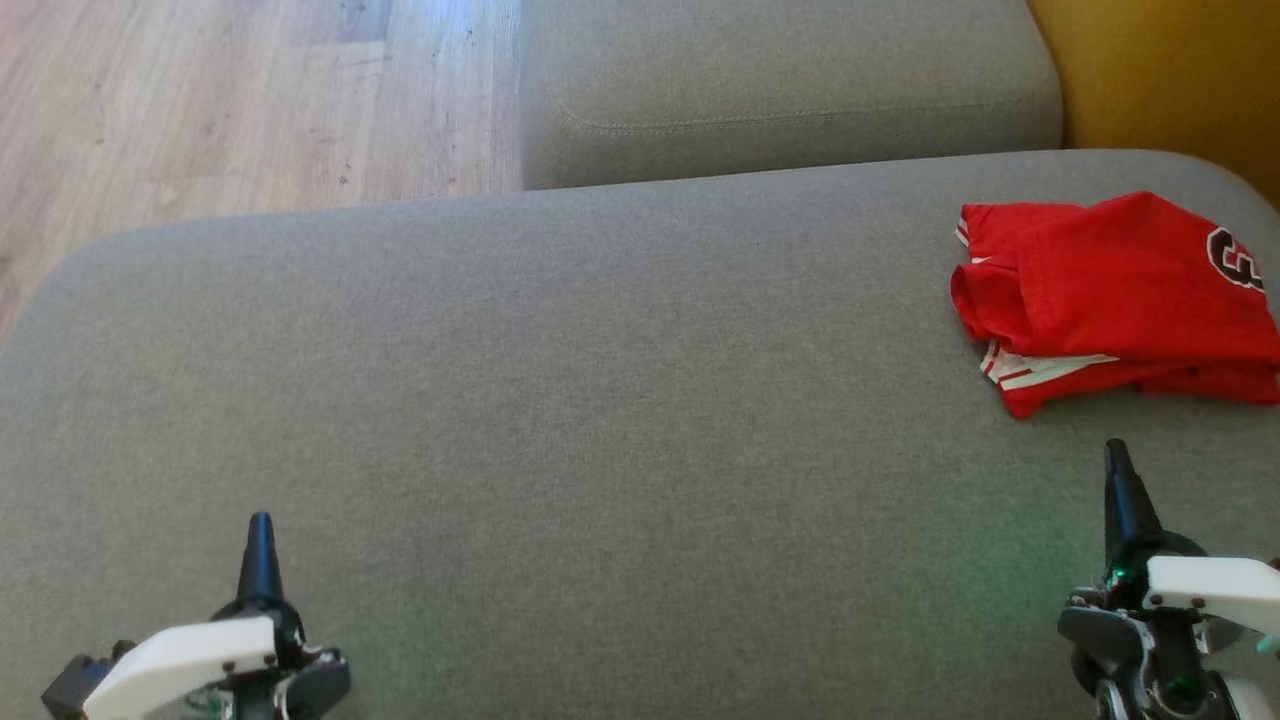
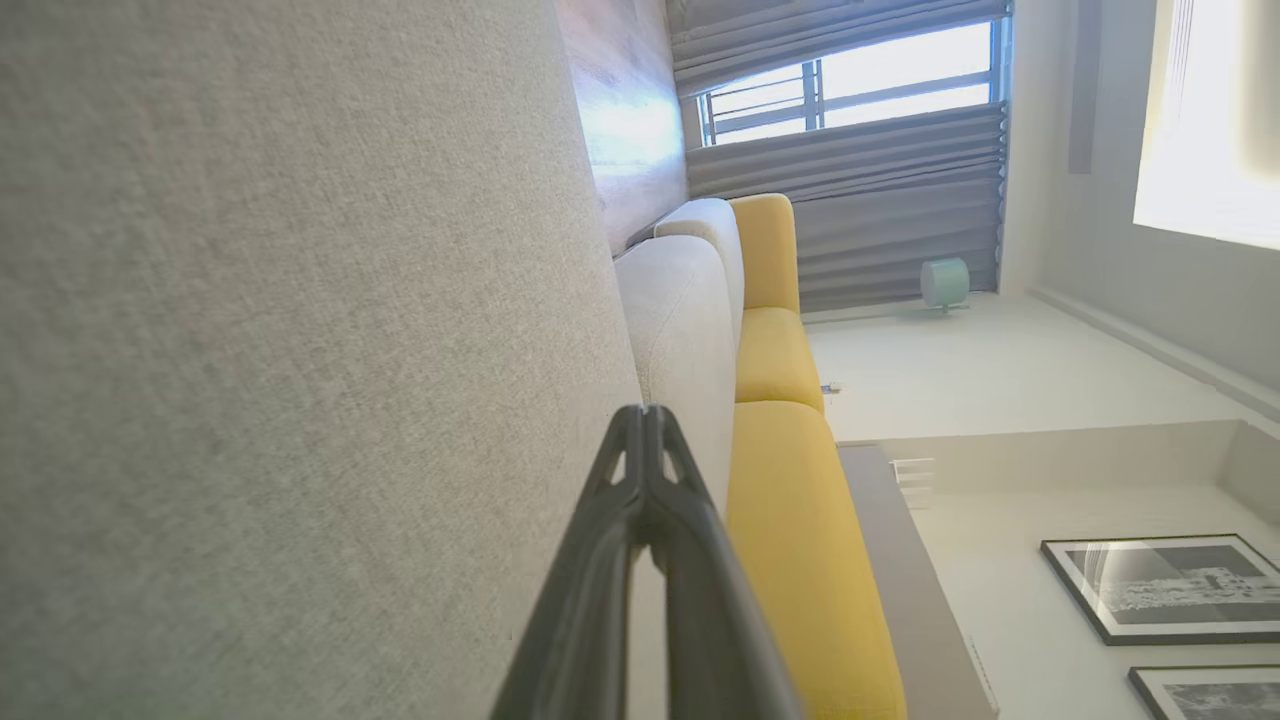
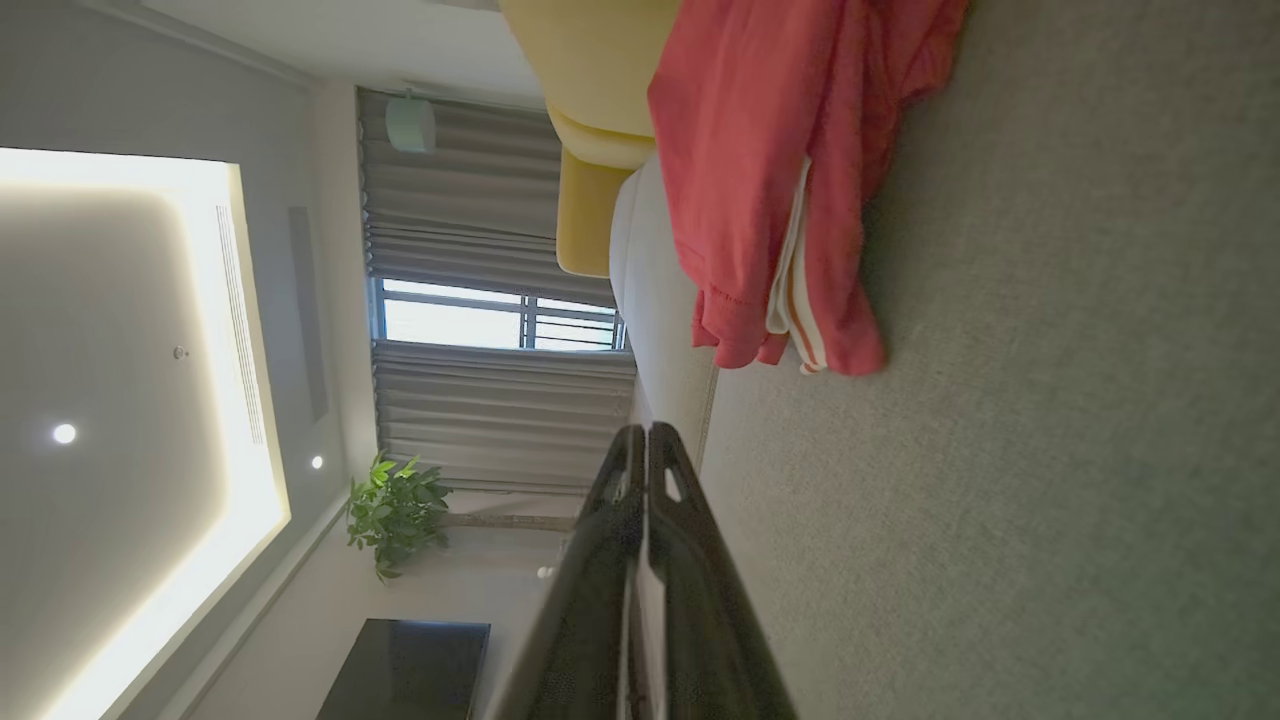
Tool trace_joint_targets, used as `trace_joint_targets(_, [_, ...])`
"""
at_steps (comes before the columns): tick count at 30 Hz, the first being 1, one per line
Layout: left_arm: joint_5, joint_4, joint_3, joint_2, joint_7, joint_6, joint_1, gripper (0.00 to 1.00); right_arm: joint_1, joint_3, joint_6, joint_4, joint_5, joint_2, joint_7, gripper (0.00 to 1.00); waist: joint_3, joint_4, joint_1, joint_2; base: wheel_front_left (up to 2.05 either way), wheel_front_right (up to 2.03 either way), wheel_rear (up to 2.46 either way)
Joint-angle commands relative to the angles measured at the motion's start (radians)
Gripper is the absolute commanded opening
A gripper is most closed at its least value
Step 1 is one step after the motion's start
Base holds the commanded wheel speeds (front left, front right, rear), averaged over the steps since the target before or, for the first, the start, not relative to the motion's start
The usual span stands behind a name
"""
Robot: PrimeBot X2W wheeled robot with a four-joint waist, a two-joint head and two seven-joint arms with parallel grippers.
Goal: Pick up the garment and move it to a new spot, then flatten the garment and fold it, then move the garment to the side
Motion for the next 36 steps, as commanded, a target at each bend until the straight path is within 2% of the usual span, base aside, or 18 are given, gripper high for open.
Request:
trace_joint_targets(1, [-0.030,-0.024,0.046,0.012,0.010,-0.010,-0.063,0.00,-0.055,0.011,-0.001,-0.040,0.031,0.000,0.011,0.00,0.002,0.000,-0.0001,0.0000,0.00,0.00,0.00])
trace_joint_targets(12, [-0.138,-0.009,0.068,0.011,0.038,-0.027,-0.096,0.00,-0.075,-0.011,-0.001,-0.045,0.136,0.004,0.039,0.00,0.014,-0.003,-0.0001,0.0000,0.00,0.00,0.00])
trace_joint_targets(36, [-0.130,-0.008,0.078,0.004,0.046,-0.027,-0.097,0.00,-0.076,-0.014,-0.001,-0.045,0.134,0.005,0.041,0.00,0.014,-0.003,-0.0001,0.0000,0.00,0.00,0.00])
